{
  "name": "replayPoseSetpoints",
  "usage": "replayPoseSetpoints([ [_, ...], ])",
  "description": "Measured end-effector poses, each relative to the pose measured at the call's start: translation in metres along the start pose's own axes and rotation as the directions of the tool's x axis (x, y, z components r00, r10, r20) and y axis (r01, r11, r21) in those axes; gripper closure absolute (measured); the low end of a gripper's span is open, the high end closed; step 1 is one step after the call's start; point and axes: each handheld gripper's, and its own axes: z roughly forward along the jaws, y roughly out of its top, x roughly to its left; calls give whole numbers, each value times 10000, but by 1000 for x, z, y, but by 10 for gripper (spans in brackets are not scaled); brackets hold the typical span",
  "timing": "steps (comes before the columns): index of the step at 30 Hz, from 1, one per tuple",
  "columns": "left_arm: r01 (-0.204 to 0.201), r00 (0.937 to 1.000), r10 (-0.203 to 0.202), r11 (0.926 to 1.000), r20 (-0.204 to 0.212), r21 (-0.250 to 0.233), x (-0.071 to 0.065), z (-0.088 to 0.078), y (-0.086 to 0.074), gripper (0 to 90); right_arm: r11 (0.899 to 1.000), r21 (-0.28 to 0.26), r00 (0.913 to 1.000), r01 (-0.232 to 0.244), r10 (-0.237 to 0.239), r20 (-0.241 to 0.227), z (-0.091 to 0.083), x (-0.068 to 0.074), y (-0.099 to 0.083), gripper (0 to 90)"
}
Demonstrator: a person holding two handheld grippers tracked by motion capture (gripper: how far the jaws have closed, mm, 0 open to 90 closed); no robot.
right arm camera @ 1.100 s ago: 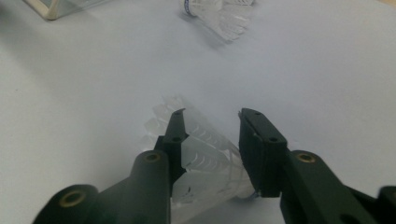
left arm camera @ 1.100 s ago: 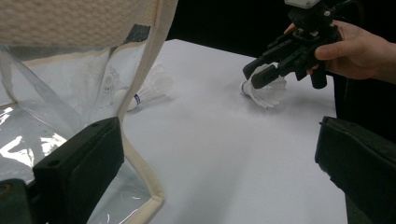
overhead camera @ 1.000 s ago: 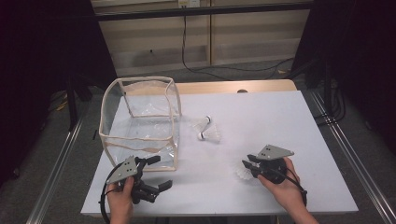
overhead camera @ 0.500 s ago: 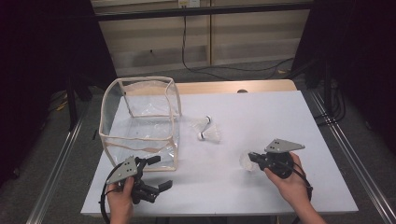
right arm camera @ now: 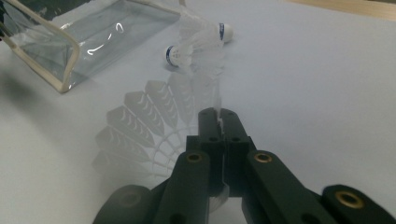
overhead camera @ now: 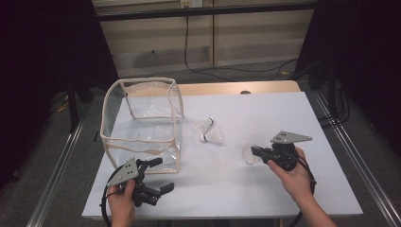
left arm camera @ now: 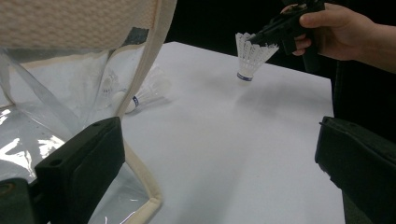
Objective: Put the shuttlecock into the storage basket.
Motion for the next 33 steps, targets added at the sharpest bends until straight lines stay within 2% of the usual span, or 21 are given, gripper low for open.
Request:
replayPoseSetpoints([
  [10,53,10000,-53,9999,28,-114,-1,0,0,16,9985,-153,9986,-523,523,13,4,-12,8,896],
  [24,97,9999,-95,9998,105,-151,0,0,-1,15,9987,-39,9985,-513,514,165,20,-20,22,897],
  [33,94,9999,-92,9999,145,-126,0,0,-1,16,9966,-108,9962,-820,822,269,30,-27,26,896],
])
